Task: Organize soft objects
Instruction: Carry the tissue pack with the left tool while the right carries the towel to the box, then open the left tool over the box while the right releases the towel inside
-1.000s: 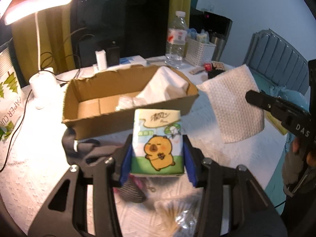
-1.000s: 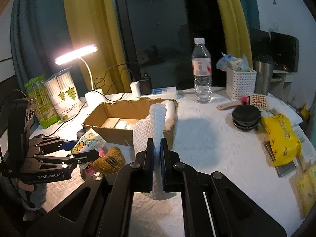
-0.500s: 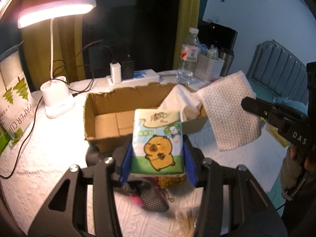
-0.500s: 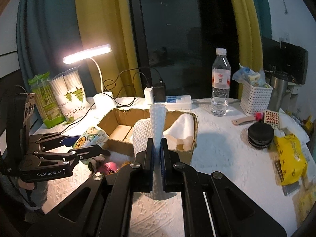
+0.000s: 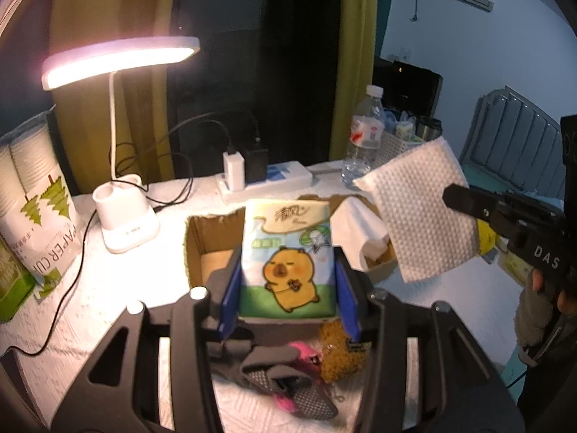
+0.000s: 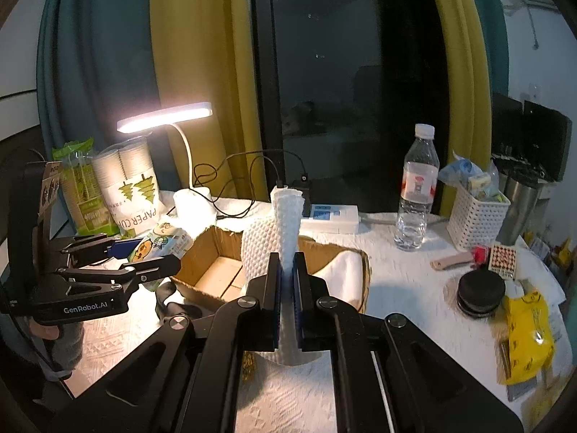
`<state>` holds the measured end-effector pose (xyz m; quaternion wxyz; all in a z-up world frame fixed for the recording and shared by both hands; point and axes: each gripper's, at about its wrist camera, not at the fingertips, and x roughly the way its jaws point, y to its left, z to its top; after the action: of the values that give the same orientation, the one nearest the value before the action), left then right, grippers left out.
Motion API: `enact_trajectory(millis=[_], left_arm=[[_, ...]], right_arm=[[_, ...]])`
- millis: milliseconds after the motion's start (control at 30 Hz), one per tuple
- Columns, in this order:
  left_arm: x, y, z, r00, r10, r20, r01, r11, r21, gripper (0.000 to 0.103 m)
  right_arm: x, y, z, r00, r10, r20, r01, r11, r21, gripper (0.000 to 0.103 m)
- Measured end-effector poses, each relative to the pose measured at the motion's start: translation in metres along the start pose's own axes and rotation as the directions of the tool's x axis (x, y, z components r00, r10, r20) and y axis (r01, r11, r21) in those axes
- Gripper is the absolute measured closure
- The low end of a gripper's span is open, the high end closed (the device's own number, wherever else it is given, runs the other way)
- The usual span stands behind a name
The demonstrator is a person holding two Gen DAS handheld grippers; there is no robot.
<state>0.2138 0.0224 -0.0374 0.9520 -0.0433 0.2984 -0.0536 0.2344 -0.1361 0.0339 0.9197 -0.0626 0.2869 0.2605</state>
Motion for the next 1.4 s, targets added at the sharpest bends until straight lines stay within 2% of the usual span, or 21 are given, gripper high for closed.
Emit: enact_trajectory(millis=[233,533,1033,1400], left_arm=[[0.013,0.008,0.004,1.0,0.026,-0.001,-0.026,1.0,-0.008,0.056],[0.049,0.018,0.002,0.998,0.047,-0.053,-0.048,0.999,-0.023,0.056],[0.107,0.027,-0.017,0.983,0.052,-0.174,-0.06,0.997,-0.041,0.056],[0.119,0.029,-0.02,0.974,0.054,-0.22,-0.067,0.997,-0.049,0.055]], right_arm=[[0.016,-0.002,0.008,1.0,0.01,-0.004,-0.01,1.0,-0.002,0.097],[0.044,-0.014,0.008,0.999,0.02,-0.034,-0.019,0.999,0.026,0.097],[0.116,-0.035,-0.024,0.981,0.01,-0.191,0.003,0.998,0.069,0.097],[0.138,-0.039,-0.045,0.964,0.0,-0.266,0.023,0.996,0.083,0.097]])
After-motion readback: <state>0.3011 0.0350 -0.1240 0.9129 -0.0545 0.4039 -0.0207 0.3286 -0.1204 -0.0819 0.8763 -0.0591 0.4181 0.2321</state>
